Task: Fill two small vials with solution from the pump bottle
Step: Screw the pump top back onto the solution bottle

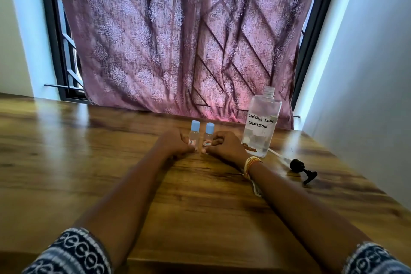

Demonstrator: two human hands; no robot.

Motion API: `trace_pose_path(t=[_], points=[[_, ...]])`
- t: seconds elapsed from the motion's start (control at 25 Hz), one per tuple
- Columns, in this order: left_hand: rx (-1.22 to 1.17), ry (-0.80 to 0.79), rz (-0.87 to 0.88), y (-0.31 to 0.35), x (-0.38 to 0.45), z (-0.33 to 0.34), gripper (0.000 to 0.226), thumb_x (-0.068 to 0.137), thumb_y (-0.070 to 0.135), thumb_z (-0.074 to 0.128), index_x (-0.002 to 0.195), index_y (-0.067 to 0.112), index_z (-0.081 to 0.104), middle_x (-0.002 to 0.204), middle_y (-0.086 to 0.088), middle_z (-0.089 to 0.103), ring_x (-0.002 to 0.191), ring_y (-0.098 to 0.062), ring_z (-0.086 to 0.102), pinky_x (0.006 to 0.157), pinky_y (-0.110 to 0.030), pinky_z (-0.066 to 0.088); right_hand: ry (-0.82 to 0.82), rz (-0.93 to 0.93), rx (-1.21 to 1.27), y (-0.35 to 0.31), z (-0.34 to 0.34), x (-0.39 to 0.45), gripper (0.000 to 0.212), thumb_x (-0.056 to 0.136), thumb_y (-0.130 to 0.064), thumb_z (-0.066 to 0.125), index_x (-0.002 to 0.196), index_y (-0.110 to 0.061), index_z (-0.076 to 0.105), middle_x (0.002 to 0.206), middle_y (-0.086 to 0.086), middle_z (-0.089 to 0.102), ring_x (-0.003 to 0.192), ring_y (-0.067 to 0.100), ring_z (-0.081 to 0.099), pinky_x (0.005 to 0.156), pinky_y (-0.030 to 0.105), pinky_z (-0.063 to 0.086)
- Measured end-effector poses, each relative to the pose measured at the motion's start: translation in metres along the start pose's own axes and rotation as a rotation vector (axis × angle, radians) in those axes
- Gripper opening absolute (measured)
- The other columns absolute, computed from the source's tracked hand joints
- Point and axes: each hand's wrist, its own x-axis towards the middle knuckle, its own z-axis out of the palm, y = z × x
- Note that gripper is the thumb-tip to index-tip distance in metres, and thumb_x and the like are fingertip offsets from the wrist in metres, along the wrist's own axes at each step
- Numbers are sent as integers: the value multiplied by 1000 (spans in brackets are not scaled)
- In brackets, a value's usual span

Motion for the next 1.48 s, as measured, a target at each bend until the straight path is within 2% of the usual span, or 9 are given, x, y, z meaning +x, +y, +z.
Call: trace_pose_path(t=[0.12, 0.28, 0.48, 0.6, 0.76, 0.84, 0.96, 1.2, 1.48], points=[[75, 5, -4, 4, -1, 1, 29, 69, 31, 78, 77, 8, 61, 70, -13, 67, 55, -21, 57, 50, -25, 42, 25, 12, -6, 0, 6, 10, 23, 62, -17, 86, 70, -21, 65, 65, -4, 67, 62, 7, 61, 68, 31, 56], [187, -80, 82, 17, -10, 3, 34, 72, 33, 78, 87, 5, 66, 84, -12, 69, 79, -27, 67, 67, -31, 49, -35, 51, 25, 6, 0, 1, 58, 56, -21, 90, 107, -15, 65, 98, 1, 73, 92, 16, 69, 88, 38, 57], [-22, -40, 322, 54, -44, 41, 35, 77, 25, 74, 56, 11, 48, 57, 0, 49, 57, -14, 47, 53, -26, 36, 60, 53, -100, 18, -35, -43, 41, 69, -14, 80, 106, -9, 63, 102, 7, 67, 93, 20, 64, 79, 28, 53], [-116, 30, 388, 70, -51, 60, 25, 78, 21, 72, 62, 4, 61, 56, 1, 54, 54, -10, 50, 56, -27, 41, 334, 3, -343, 30, -72, -68, 24, 73, -14, 67, 97, -15, 68, 99, 7, 67, 91, 22, 61, 73, 24, 50], [-223, 32, 431, 105, -48, 65, 11, 80, 17, 69, 71, 13, 63, 62, 6, 55, 59, -9, 51, 59, -23, 38, 359, 375, -800, 48, -129, -84, 54, 78, -34, 64, 127, -16, 51, 127, 16, 48, 117, 39, 47, 96, 43, 45], [-254, -28, 396, 128, -40, 67, 27, 81, 21, 69, 103, 7, 63, 90, -7, 66, 80, -22, 61, 65, -25, 42, 320, 454, -716, 59, -134, -90, 56, 81, -34, 63, 131, -16, 46, 130, 19, 45, 119, 41, 47, 98, 45, 45], [-252, -9, 354, 160, -22, 66, 62, 80, 29, 72, 129, 5, 44, 124, -15, 56, 110, -29, 56, 73, -28, 41, 390, 266, -607, 73, -126, -93, 37, 83, -23, 61, 119, -14, 54, 116, 18, 61, 103, 36, 60, 89, 40, 52], [-463, -26, 294, 179, 22, 61, 122, 46, 42, 87, 144, 12, 21, 135, -14, 49, 116, -33, 55, 91, -48, 53, 605, 114, -224, 88, -137, -69, 17, 74, -12, 74, 89, -14, 67, 92, 7, 69, 85, 19, 63, 78, 28, 52], [-437, -10, 398, 175, 26, 68, 95, 46, 42, 89, 125, 9, 47, 117, -10, 62, 99, -26, 64, 79, -38, 58, 707, 152, 178, 104, -147, -56, 26, 74, -13, 77, 99, -10, 69, 96, 8, 70, 90, 23, 65, 82, 34, 55]])
